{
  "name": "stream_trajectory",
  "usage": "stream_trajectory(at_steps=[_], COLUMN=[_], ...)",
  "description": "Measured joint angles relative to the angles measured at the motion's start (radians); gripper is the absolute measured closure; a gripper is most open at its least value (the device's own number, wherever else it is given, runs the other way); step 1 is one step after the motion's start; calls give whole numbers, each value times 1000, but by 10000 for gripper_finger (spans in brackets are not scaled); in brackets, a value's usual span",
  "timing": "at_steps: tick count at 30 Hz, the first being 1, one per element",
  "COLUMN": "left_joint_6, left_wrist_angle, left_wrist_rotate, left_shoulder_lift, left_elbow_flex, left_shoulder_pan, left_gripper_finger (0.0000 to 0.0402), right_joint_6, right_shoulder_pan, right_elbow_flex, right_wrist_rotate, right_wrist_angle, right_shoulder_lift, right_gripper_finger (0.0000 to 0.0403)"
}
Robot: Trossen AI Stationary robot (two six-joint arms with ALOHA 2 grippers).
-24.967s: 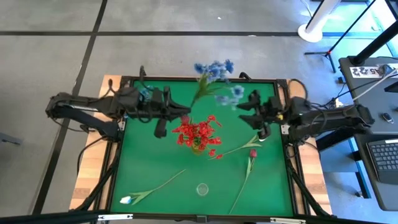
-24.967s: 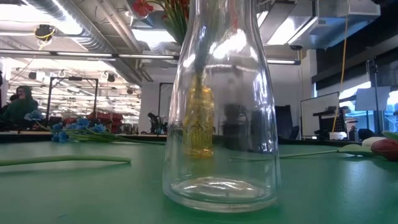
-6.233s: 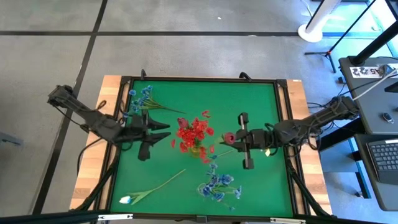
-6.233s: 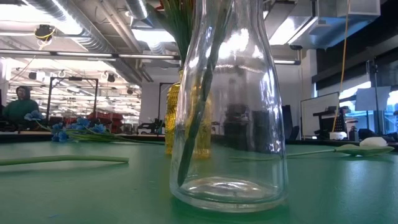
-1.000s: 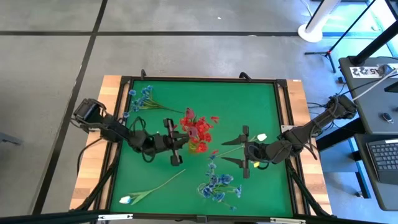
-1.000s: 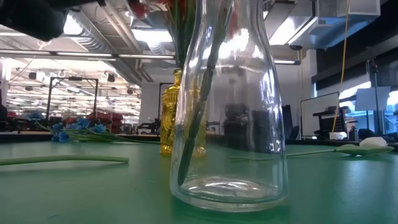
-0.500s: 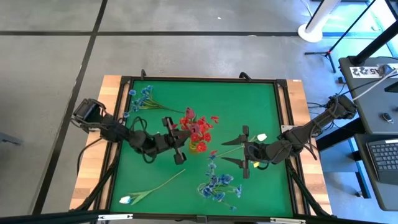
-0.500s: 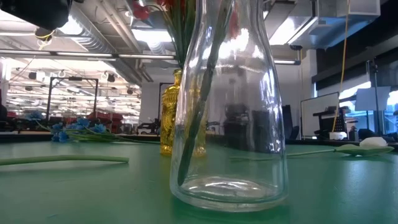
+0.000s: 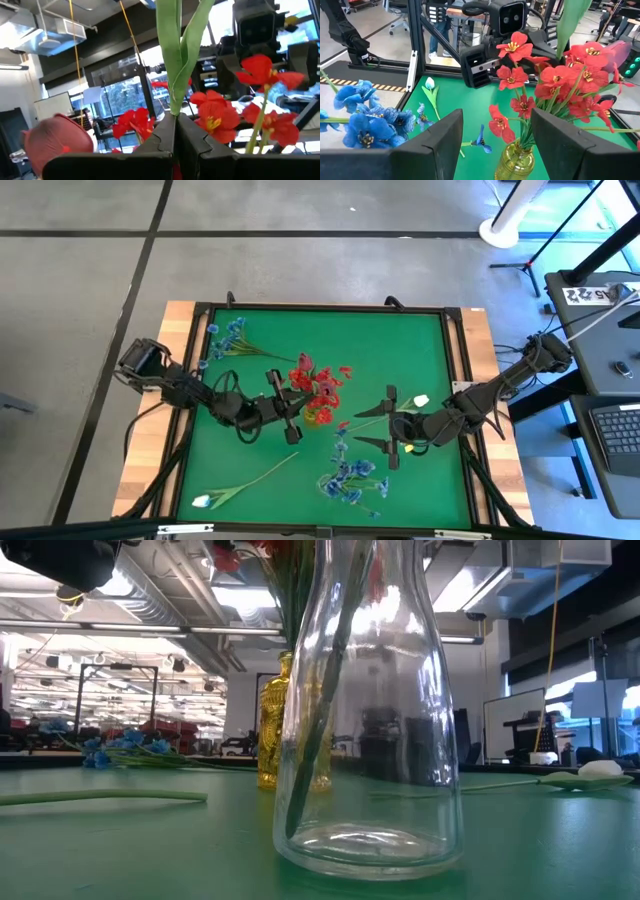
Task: Sort flowers into vase by color
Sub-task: Put the dark red tulip into the yellow vase
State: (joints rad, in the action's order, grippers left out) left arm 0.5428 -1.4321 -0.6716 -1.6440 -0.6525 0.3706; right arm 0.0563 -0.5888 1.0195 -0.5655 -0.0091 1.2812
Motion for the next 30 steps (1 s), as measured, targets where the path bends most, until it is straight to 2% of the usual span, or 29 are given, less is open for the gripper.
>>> stream_trajectory(at_steps=[17, 25, 30], left_joint_6=[-67, -198, -201], left_wrist_angle=[5, 111, 117], left_wrist_rotate=[-17, -6, -20], left_shoulder_lift=[0, 0, 0], left_elbow_flex=[53, 53, 53], left_shoulder_pan=[-30, -30, -21], left_gripper_finger=[401, 401, 385], right_joint_6=[0, 0, 0], right_shoulder_pan=[-1, -1, -1], right_elbow_flex=[0, 0, 0], right_wrist_rotate=[2, 2, 2], right_wrist_angle=[-1, 0, 6], right_shoulder_lift=[0, 0, 0], right_gripper_finger=[173, 173, 173])
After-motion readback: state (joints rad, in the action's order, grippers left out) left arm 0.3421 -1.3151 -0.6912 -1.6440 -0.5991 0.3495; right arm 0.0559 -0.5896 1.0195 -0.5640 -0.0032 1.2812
